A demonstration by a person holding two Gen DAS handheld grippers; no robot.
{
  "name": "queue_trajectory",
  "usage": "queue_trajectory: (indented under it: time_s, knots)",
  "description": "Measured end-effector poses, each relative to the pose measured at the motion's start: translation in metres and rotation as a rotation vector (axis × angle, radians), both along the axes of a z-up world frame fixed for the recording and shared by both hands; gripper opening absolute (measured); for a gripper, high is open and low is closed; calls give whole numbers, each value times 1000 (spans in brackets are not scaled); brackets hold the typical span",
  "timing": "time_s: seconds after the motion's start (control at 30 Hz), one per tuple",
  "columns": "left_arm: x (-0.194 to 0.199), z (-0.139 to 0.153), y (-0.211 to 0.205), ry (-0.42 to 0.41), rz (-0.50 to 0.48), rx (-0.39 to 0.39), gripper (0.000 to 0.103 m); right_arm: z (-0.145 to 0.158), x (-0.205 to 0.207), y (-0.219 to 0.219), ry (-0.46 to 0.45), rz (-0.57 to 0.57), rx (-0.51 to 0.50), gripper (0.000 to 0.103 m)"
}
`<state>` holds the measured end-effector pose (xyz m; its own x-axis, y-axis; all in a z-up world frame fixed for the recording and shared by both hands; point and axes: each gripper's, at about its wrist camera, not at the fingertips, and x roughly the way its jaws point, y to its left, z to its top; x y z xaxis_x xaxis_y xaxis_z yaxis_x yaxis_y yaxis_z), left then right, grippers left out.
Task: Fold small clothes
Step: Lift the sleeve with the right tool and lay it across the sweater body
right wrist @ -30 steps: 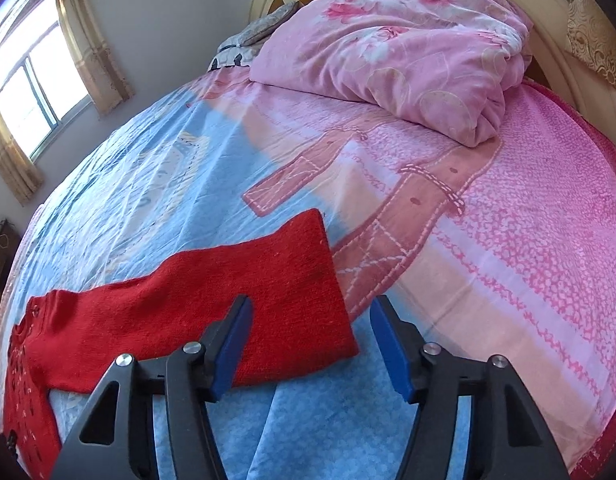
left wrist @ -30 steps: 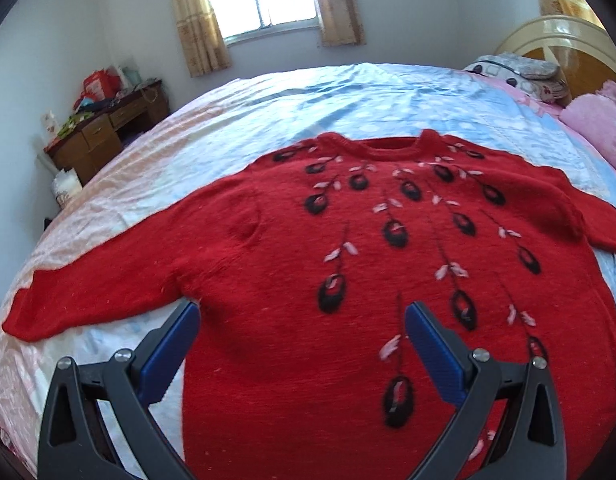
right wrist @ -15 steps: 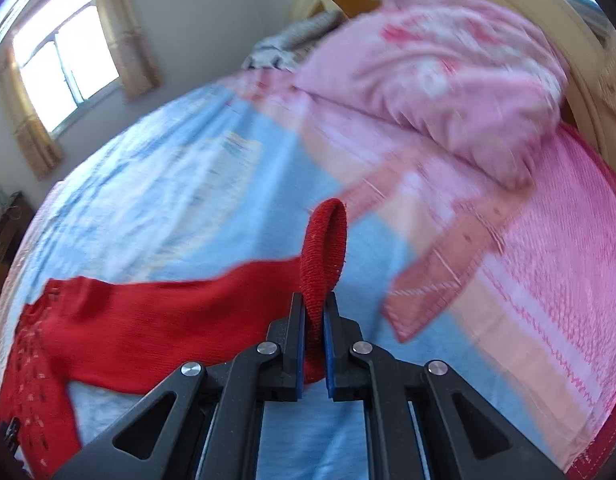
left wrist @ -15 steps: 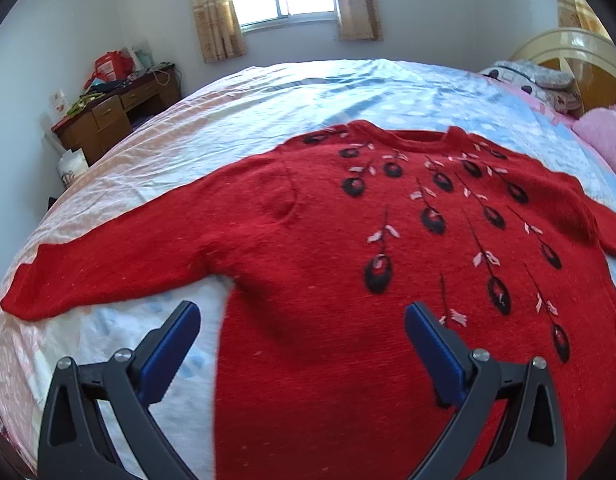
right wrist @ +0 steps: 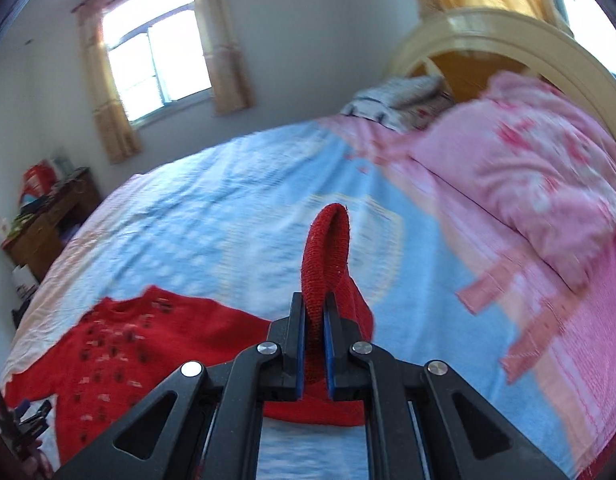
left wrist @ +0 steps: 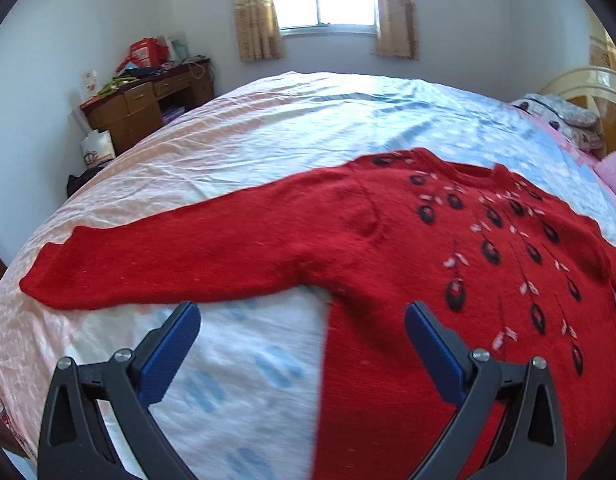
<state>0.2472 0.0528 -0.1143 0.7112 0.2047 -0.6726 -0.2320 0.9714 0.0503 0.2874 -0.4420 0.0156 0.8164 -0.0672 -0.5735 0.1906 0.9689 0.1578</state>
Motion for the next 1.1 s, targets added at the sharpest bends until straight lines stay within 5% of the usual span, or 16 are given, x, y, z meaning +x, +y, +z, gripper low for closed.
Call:
queue_trajectory:
  time_s: [0.3, 0.63, 0.9, 1.1]
  knots:
    - [-8, 7, 25, -36, 17, -20, 103, 52, 24, 102, -91, 168, -48, 7]
    - [-12, 14, 46, -65, 32, -52, 103, 72, 51, 214, -125, 338, -89, 7]
    - [-11, 15, 60, -79, 61, -64, 103, 58, 67, 307, -117, 481, -91, 7]
    - [-9, 14, 77, -82, 108, -55, 103, 12, 77, 390, -58, 597, -89, 7]
